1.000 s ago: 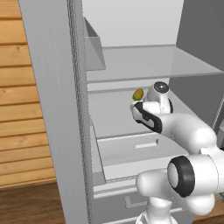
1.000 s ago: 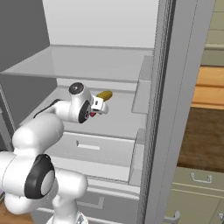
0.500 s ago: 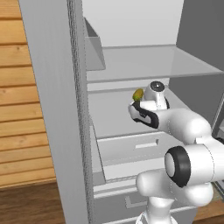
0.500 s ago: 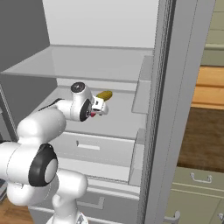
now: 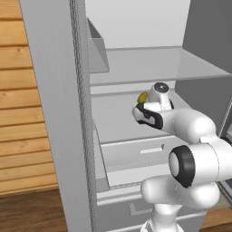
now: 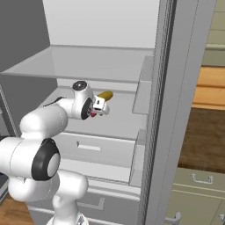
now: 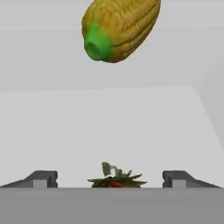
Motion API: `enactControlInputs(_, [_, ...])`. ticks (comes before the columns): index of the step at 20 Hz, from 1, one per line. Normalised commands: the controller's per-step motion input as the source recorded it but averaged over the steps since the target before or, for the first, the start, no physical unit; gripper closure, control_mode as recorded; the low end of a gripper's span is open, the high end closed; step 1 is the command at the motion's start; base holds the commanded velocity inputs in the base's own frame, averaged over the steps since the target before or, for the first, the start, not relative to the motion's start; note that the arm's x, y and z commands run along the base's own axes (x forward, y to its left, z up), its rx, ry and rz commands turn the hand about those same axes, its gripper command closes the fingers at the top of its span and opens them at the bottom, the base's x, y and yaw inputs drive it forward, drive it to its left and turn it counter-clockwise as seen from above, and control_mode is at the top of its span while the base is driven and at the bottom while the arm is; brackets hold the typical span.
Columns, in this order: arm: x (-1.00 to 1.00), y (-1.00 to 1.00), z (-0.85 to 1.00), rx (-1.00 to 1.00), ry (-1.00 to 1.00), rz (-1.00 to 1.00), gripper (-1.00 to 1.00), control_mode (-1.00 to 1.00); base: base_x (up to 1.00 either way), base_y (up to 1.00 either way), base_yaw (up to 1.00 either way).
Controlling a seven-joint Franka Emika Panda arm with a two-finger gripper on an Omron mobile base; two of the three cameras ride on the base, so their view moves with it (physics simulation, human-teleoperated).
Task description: Take the strawberry from the fridge and place it on top of the pancake, located on the dining counter.
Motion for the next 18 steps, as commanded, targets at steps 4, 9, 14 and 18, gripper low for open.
enactControlInputs(4, [0.0,0.0,-0.13,0.0,0.06,0.0,1.0,-1.0,0.0,0.0,0.0])
enactControlInputs(9, [-0.01,0.0,-0.05,0.0,0.01,0.0,1.0,-1.0,0.0,0.0,0.0])
enactControlInputs(14, [-0.28,0.0,-0.13,0.0,-0.06,0.0,1.0,-1.0,0.0,0.0,0.0])
enactControlInputs(18, [-0.41,0.0,-0.03,0.0,-0.13,0.0,1.0,-1.0,0.0,0.0,0.0])
